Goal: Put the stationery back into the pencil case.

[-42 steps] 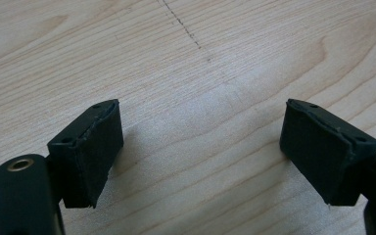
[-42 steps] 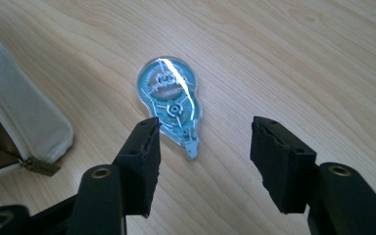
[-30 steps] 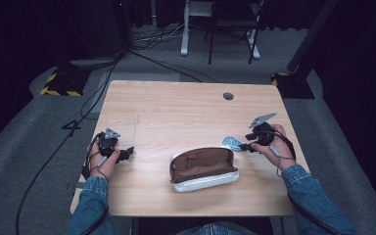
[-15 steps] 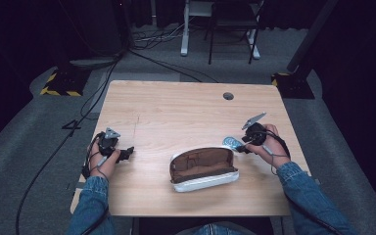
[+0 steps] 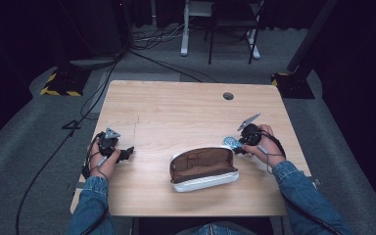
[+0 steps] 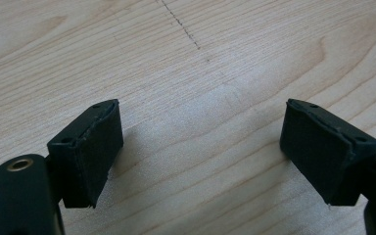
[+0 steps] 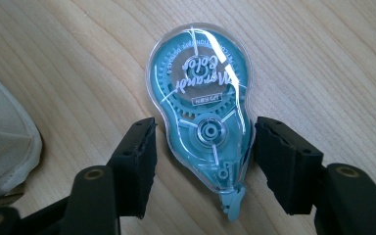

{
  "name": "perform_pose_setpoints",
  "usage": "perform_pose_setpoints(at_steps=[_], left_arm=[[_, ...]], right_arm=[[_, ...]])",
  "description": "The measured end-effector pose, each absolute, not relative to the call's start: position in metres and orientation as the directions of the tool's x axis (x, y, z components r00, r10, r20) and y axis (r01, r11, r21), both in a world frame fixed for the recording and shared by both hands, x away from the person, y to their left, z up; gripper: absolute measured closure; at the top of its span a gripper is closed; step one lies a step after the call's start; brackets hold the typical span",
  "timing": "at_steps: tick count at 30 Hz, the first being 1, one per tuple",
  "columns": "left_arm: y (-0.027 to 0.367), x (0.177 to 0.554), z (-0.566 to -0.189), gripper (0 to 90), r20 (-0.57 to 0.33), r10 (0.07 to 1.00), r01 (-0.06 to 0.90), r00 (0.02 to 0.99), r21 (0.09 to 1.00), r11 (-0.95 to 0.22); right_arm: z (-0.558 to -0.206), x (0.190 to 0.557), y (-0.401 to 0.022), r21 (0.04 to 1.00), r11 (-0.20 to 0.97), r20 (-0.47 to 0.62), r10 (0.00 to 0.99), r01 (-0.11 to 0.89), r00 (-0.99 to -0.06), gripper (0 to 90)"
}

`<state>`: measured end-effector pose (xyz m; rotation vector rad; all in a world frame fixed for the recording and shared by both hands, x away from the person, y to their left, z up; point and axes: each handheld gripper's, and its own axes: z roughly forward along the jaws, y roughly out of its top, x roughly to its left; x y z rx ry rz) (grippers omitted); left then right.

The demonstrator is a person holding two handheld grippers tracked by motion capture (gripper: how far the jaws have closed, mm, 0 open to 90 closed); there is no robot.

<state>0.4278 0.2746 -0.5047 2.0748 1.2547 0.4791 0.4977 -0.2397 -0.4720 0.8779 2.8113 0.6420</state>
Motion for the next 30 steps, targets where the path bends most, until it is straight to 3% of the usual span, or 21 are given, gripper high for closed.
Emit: perform_pose_setpoints(at_steps=[11,30], left_arm=[[0.2745,0.4278,-0.5047,16.4,-0.025,0.88,0.639,0.473,0.697,-0.324],[0.2744,0.4277,-0.5045,16.4,-0.025,0.879,0.64,0.476,0.696,-0.327]], right_arm=[[-0.4707,0.4987,-0.2354,0.424,0.752,0.004,0.556,0.505,-0.831,48.8],[-0.4705,0.4952,-0.2349,0.43,0.733,-0.004,0.585,0.527,-0.811,49.7]])
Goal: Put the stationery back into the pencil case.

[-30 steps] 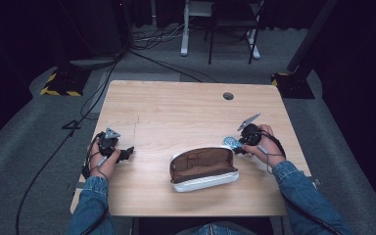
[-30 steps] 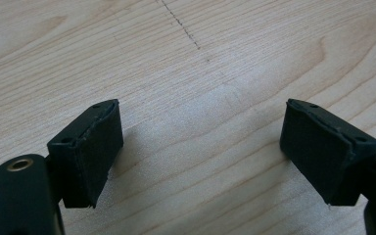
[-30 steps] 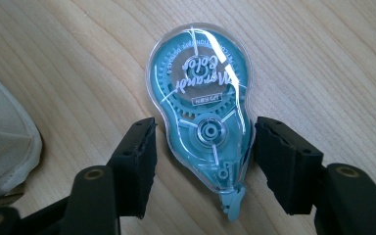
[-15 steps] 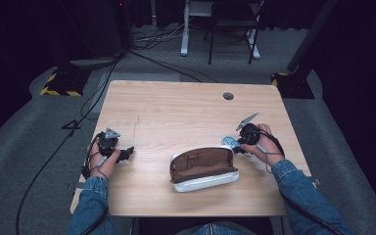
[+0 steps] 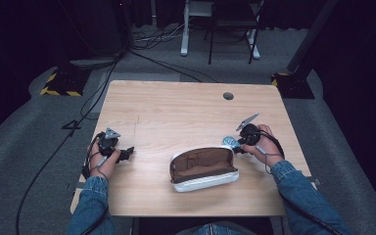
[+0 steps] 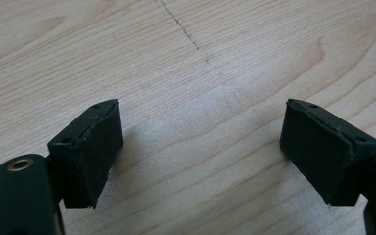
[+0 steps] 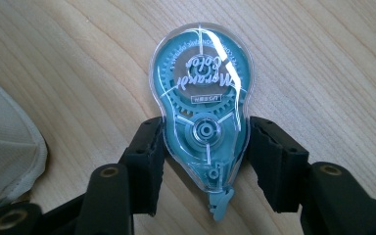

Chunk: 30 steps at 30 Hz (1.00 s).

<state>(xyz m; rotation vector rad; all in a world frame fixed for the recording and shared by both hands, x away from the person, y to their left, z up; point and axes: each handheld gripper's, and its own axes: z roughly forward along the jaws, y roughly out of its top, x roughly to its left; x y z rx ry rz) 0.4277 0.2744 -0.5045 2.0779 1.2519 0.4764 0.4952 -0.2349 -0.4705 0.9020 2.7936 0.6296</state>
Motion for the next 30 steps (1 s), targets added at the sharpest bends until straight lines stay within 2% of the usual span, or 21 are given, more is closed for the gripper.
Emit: perform_pose_setpoints(at_steps=[30], left_arm=[[0.274,0.428,-0.504,16.5,-0.025,0.879,0.64,0.477,0.695,-0.327]], right_arm=[[-0.447,0.483,-0.247,0.519,0.678,-0.002,0.609,0.52,-0.793,49.8]])
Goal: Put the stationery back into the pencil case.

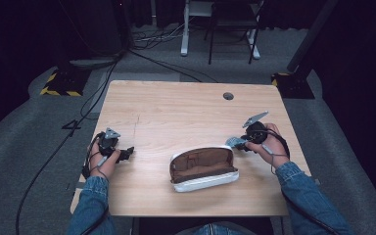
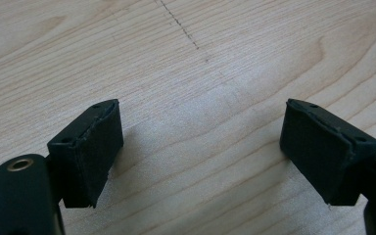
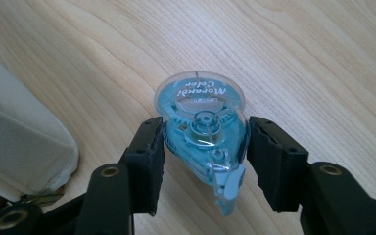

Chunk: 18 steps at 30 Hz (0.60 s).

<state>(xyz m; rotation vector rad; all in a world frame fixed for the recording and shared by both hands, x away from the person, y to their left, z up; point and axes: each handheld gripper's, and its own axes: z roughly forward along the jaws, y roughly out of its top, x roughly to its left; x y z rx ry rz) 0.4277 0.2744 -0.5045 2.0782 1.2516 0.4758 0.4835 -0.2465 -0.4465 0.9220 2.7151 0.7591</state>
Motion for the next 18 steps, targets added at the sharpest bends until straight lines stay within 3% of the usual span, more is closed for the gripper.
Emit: perform_pose_setpoints(at_steps=[18], left_arm=[[0.274,0.428,-0.504,16.4,-0.025,0.879,0.64,0.477,0.696,-0.327]], right_arm=[[-0.433,0.475,-0.253,0.55,0.665,-0.011,0.611,0.505,-0.792,49.8]])
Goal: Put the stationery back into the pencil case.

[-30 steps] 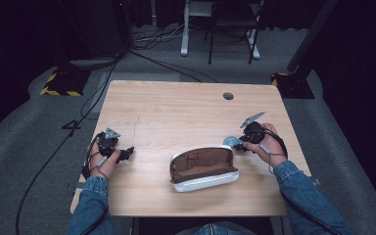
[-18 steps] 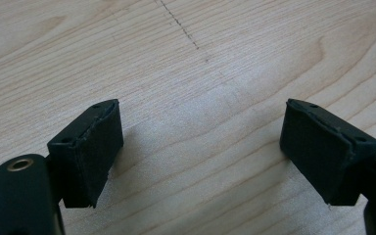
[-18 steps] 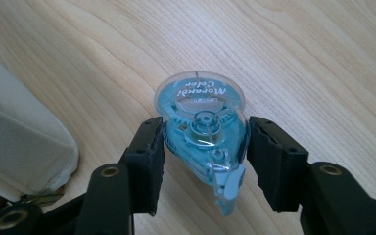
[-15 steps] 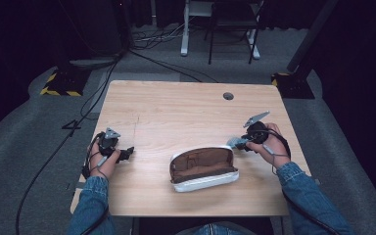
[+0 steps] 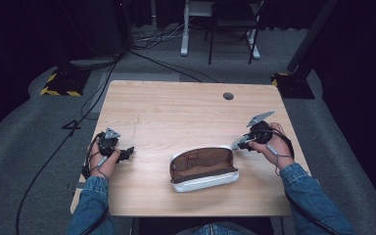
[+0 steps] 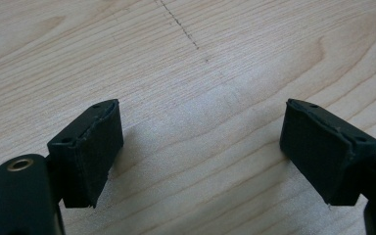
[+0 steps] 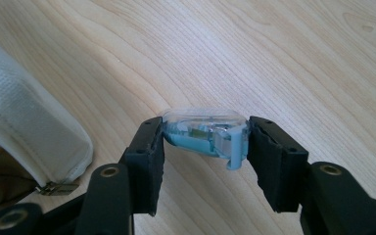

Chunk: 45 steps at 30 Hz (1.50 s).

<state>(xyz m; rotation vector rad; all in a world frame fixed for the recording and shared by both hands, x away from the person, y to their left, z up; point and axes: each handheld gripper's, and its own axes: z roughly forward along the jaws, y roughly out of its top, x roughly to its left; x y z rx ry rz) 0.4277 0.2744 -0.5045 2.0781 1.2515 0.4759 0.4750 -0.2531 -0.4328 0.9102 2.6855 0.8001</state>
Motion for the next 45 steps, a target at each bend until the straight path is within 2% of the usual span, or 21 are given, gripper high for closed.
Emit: perform_pose_setpoints(at_steps=[29,45], left_arm=[[0.273,0.429,-0.505,16.4,-0.028,0.881,0.641,0.473,0.697,-0.322],[0.273,0.429,-0.505,16.4,-0.028,0.881,0.641,0.473,0.697,-0.322]], right_arm=[[-0.371,0.446,-0.257,0.624,0.612,-0.005,0.624,0.486,-0.781,49.8],[-0.341,0.424,-0.248,0.645,0.63,-0.034,0.59,0.433,-0.807,49.7]])
